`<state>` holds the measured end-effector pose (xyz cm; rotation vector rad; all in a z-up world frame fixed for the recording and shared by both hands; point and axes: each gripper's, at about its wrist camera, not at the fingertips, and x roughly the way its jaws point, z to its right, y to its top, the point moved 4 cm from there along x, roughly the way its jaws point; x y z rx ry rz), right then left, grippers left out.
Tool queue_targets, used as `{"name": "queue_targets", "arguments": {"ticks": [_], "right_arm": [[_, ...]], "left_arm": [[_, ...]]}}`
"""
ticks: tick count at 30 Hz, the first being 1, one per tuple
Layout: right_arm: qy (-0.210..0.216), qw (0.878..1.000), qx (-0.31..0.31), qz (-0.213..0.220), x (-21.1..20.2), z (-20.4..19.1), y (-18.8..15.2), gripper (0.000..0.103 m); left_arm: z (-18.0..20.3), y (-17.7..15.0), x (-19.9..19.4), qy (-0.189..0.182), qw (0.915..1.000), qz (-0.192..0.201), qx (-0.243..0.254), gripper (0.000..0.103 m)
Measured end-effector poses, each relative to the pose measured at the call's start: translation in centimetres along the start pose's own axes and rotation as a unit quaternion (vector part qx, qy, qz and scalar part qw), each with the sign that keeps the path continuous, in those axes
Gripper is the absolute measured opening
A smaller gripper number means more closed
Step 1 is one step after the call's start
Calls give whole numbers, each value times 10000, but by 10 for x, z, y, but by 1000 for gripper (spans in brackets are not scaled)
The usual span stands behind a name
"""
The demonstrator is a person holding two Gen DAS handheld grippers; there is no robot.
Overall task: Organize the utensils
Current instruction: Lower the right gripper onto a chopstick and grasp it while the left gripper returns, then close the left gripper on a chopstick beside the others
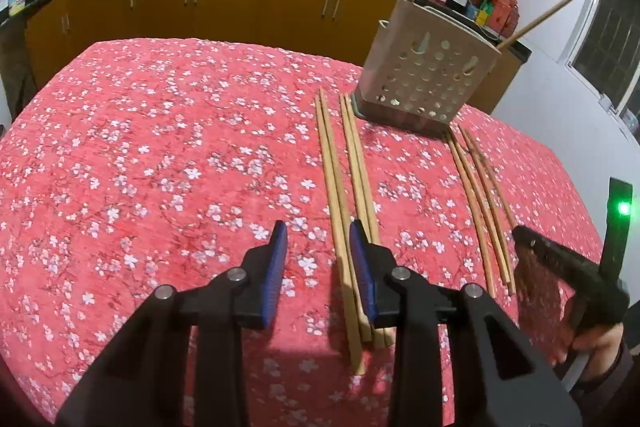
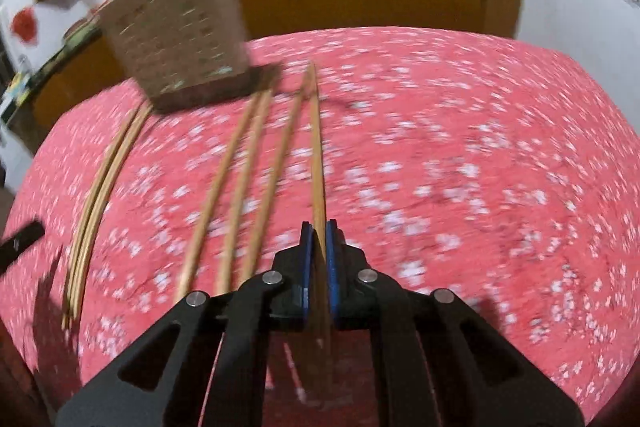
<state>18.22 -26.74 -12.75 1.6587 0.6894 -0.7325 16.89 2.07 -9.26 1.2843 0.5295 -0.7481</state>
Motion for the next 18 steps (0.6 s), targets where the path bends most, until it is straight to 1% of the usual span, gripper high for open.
{"name": "queue_targets", "arguments": {"ticks": [2,6,9,12,17,18], "right_arm": [[-37,10000,90,11,0,10,2,8],[-58,10000,28,43,-1,11,1,8],[-88,9999,-25,67,-1,10,-1,8],[-60,10000,-29,65,-1,10,0,8],[-49,10000,-41,62,-2,11,-1,8],[-47,10000,-46,59,-3,10,-1,8]], "left_arm": [[3,-2,4,-44,9999,-72,66,27],[9,-7,14,-133,9995,-244,161,19],[13,-11,20,-90,9990,-350,265,15],[15,-16,27,-13,9982,-476,371,13],[14,-16,27,53,9981,-466,397,13],[13,-17,29,116,9978,-519,399,11]]}}
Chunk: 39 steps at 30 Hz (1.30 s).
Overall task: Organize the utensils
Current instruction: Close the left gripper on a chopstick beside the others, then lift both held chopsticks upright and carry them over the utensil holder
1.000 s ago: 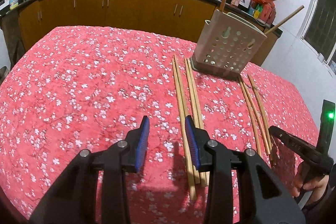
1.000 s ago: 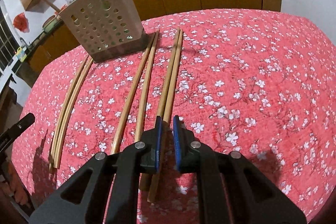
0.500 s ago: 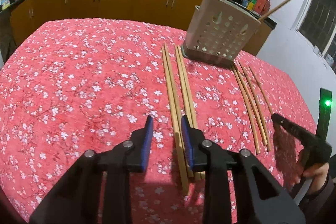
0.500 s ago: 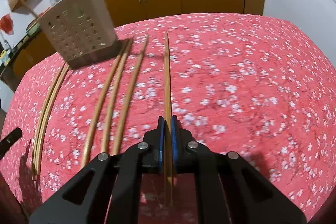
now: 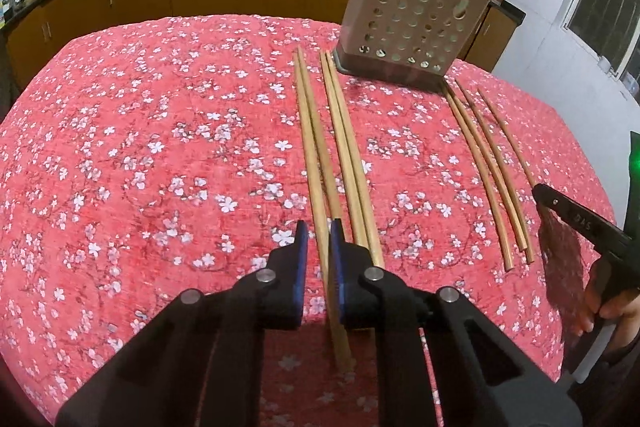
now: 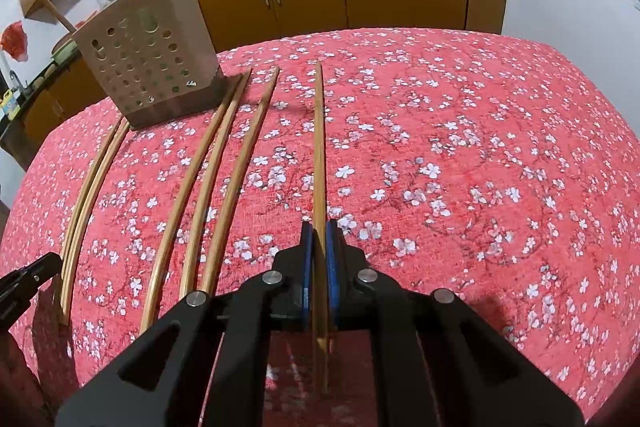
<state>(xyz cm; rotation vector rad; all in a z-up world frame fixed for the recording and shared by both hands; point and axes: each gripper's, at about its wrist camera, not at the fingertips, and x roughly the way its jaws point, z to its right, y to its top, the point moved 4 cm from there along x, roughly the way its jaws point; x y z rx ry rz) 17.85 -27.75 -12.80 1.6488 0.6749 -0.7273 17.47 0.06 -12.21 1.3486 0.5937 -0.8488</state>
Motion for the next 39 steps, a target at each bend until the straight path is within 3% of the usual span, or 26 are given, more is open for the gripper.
{"name": "queue_targets", "arguments": {"ticks": [10,18,24,39], "right_arm": [[75,9999,-97,-27,-2,-7,-3,8],[-24,10000,-28,-8,6,2,11,8],[-20,9999,54,84,8,8,12,8],[-10,9999,70,80,8,7,13,8]], "left_arm": [[4,4,6,225,9996,61,169,9],[-31,31,20,419,9986,103,-307,8],[-44,34,20,141,9987,193,-448,8],[-43,30,17,212,9987,331,-332,9]]}}
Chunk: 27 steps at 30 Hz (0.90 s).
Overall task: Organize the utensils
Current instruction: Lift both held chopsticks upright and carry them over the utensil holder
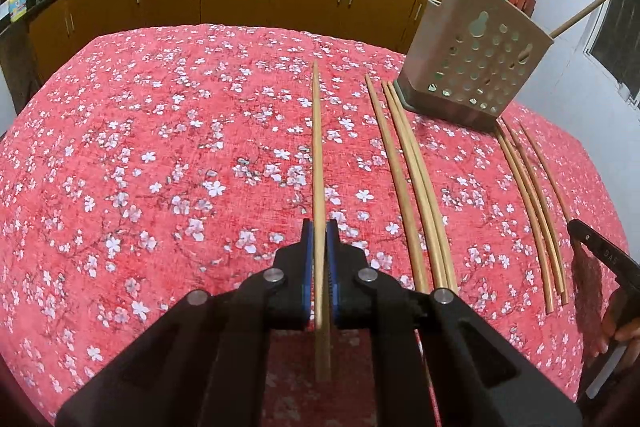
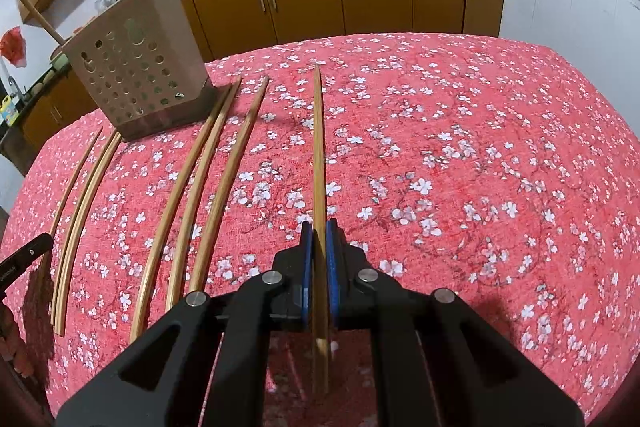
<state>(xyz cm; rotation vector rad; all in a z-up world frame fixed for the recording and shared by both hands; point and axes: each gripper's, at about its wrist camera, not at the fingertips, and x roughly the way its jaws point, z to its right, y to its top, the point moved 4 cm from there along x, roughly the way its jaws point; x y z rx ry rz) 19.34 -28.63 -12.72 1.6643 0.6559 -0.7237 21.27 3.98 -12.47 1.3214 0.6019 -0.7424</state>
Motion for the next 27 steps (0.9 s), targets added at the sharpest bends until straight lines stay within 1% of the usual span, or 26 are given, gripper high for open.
{"name": "queue_targets", "arguments": {"ticks": [5,10,17,19,21,27], "right_arm": [[-1,10000,-11,-7,-3,-1,-4,8],[77,10000,-18,-22,-9,-1,-12,8],[93,10000,12,-19,-11,0,-11,8],[141,9998,69,107,-20,3,-8,8],[180,9994,72,291,-33,4,-1,8],[221,9950,52,969,-76,7,26,8]], "left_arm": [[0,0,0,22,10000,-5,32,9],[1,-9,-8,184,9995,-16,239,9],[3,-11,-11,263,9992,-27,309,8],[3,-10,-11,259,9992,-113,282,8],[3,-5,-16,248,9993,-80,279,8],[5,20,-56,191,9983,408,373,8]]}}
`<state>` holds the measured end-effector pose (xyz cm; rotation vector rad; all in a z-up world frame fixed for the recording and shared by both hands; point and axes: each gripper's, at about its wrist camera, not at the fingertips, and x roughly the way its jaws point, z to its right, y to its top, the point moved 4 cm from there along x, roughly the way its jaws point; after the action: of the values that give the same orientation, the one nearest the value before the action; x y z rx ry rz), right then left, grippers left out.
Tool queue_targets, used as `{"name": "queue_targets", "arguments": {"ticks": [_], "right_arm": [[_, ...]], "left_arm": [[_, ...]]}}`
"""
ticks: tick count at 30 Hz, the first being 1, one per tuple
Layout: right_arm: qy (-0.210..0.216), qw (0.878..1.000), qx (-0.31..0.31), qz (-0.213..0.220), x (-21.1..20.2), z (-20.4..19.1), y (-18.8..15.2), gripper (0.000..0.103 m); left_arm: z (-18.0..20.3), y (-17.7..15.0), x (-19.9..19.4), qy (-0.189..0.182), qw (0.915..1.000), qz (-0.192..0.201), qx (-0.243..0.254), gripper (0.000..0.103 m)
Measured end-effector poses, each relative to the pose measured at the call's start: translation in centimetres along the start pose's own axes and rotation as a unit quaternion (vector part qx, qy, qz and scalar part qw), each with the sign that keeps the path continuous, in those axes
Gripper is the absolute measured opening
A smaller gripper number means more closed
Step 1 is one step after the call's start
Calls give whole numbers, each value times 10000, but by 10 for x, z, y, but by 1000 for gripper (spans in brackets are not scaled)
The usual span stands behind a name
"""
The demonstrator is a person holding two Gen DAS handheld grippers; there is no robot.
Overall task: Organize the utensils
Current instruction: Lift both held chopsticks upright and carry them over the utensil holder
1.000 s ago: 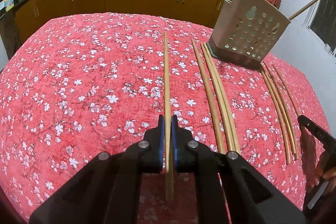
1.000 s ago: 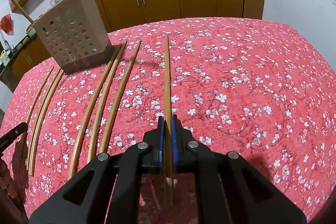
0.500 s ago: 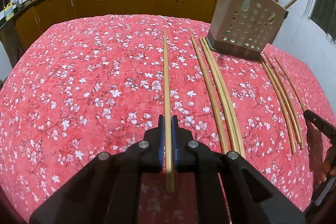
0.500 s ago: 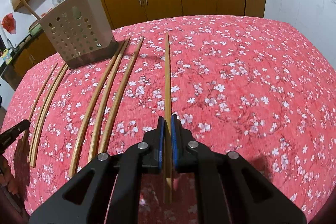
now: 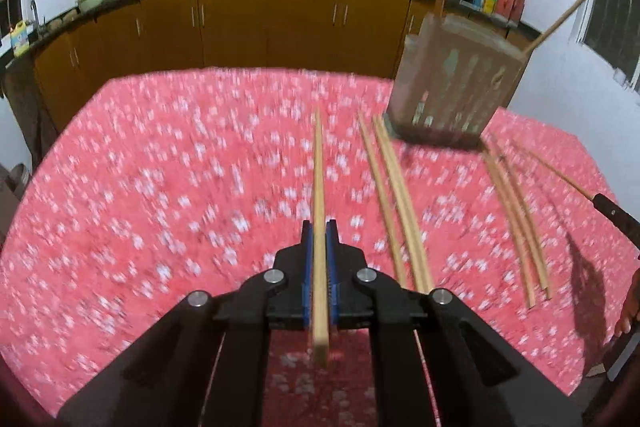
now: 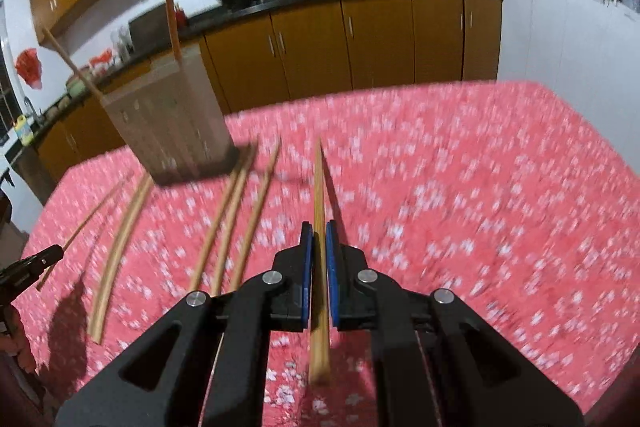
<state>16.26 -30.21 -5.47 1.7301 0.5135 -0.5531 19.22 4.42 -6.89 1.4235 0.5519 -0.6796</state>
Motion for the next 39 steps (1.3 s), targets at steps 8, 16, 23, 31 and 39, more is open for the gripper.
{"name": "queue_targets", "arguments": {"ticks": [8,16,23,31,39], "right_arm": [[115,9971,-12,759,-38,-7,37,8],[173,9952,-71,958,-47,-13,49,8],[449,9932,-81,1074,-62,-20,65,8],[1345,9776,-112,1617,-108,-50,113,8],[1505,9607,-357,2305,-120,-91,152,8]], "left_arm": [[2,43,-52,-170,9969,767,-51,8],[10,72,-78,-316,9921,1214,-37,8],[16,88,-91,-438,9896,1367,101,7],[45,121,-146,-956,9788,1728,551,7],[75,161,-169,-1196,9683,2081,688,7]]}}
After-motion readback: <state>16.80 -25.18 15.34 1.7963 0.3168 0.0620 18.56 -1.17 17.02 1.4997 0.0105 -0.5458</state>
